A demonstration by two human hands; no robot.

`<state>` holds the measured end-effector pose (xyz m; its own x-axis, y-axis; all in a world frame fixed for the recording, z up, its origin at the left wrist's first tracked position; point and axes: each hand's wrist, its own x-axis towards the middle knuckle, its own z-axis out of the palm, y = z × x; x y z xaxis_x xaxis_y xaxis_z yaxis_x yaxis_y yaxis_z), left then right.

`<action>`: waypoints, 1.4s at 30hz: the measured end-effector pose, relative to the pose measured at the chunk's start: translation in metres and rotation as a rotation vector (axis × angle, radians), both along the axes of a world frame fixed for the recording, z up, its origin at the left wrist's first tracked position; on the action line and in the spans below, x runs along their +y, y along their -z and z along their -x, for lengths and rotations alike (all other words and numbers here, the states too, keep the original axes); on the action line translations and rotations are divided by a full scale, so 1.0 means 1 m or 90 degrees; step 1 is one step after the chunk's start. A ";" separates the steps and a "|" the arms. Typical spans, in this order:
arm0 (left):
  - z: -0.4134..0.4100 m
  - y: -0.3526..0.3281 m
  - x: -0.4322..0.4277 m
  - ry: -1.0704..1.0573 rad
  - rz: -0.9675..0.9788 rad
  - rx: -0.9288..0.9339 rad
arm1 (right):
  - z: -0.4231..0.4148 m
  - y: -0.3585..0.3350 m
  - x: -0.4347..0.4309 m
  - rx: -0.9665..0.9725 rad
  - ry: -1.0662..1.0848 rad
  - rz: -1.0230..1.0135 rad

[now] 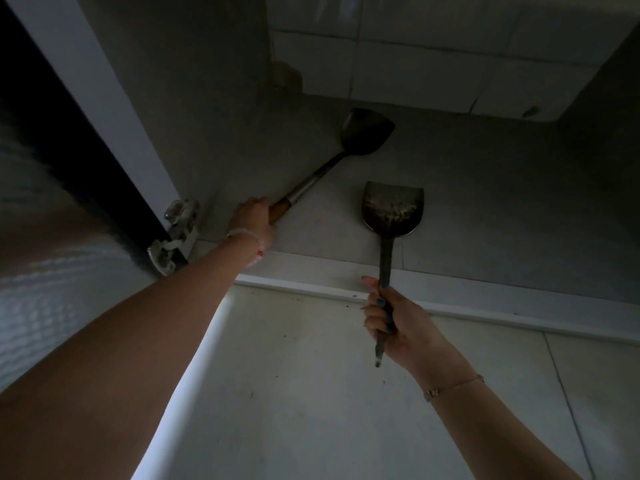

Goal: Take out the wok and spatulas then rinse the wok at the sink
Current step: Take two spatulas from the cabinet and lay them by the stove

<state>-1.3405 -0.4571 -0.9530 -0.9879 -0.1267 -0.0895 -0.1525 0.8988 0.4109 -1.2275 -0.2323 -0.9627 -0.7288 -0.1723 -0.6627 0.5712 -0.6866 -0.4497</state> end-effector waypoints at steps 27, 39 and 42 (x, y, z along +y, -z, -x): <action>-0.321 -0.217 0.065 -0.111 -0.178 -0.357 | -0.243 -0.261 0.057 -0.254 -0.059 -0.184; -0.512 -0.461 0.083 -0.093 -0.311 -0.415 | -0.376 -0.497 0.068 -0.290 -0.094 -0.223; -0.550 -0.508 0.095 -0.083 -0.269 -0.376 | -0.398 -0.540 0.081 -0.259 -0.109 -0.223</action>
<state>-0.7909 -0.3622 -0.4452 -0.7398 -0.0766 -0.6685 -0.5498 0.6415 0.5349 -0.8297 -0.1516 -0.4229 -0.3831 0.0153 -0.9236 0.8369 -0.4174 -0.3541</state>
